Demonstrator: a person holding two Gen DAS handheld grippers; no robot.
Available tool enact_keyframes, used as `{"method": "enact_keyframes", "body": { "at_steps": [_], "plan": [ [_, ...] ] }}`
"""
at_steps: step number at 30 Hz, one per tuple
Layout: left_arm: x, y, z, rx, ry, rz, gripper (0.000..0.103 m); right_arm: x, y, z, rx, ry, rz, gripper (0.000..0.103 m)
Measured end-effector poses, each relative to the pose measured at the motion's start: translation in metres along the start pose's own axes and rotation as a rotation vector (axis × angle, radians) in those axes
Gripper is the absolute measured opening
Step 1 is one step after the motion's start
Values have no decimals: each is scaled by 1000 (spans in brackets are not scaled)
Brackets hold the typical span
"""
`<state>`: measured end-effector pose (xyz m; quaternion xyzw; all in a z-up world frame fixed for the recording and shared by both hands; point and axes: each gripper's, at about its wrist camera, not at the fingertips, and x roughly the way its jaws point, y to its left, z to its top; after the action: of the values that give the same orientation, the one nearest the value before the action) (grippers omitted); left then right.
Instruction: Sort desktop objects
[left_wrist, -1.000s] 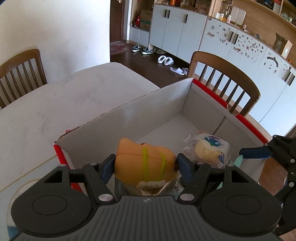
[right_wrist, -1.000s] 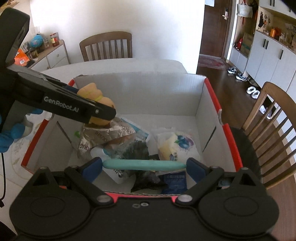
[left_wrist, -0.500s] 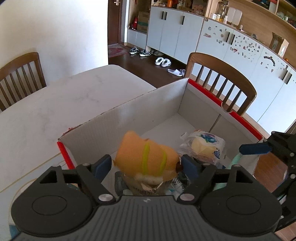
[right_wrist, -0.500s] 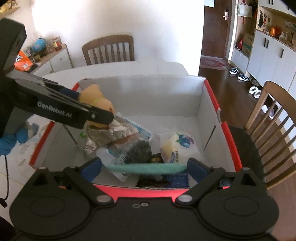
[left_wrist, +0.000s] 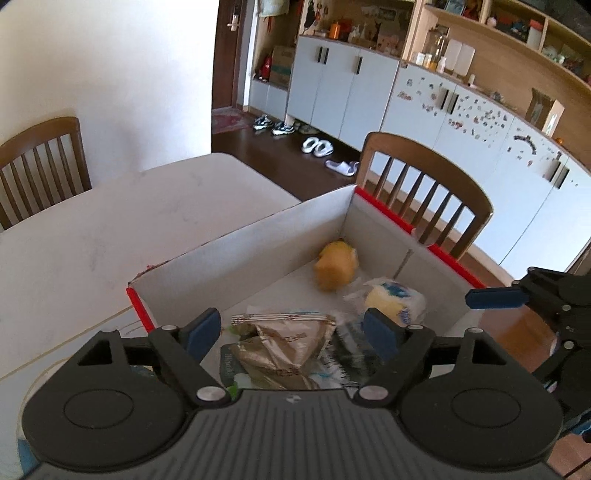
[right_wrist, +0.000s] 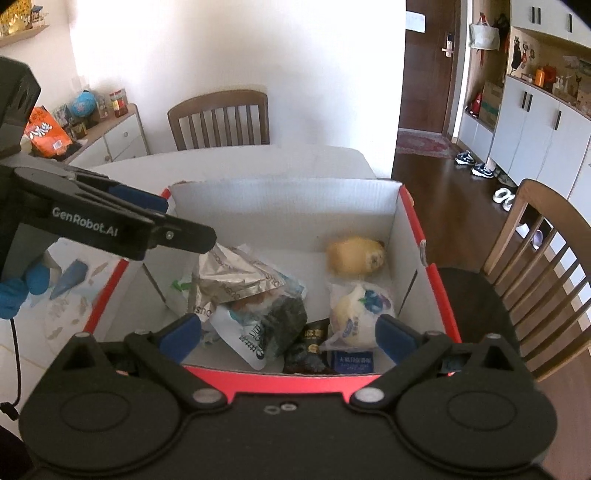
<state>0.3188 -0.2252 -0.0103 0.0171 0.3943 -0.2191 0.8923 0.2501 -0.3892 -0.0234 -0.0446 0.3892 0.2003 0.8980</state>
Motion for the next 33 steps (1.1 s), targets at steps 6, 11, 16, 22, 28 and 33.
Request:
{"method": "enact_keyframes", "body": {
  "at_steps": [6, 11, 16, 22, 28, 33],
  "plan": [
    [-21, -10, -2, -1, -38, -20, 84, -18, 5, 2, -3, -34, -1, 101],
    [-38, -13, -6, -12, -59, -17, 88, -34, 8, 2, 5, -59, 9, 101],
    [-51, -11, -12, -36, -75, -4, 90, -47, 11, -2, 21, -72, 14, 101],
    [-64, -9, -21, -53, -90, 16, 103, -59, 13, -7, 54, -89, 7, 101],
    [-71, -8, -33, -54, -74, 25, 103, -69, 20, -13, 75, -101, 12, 101],
    [-81, -9, -46, -44, -67, 54, 103, -75, 26, -16, 83, -106, 16, 101]
  ]
}}
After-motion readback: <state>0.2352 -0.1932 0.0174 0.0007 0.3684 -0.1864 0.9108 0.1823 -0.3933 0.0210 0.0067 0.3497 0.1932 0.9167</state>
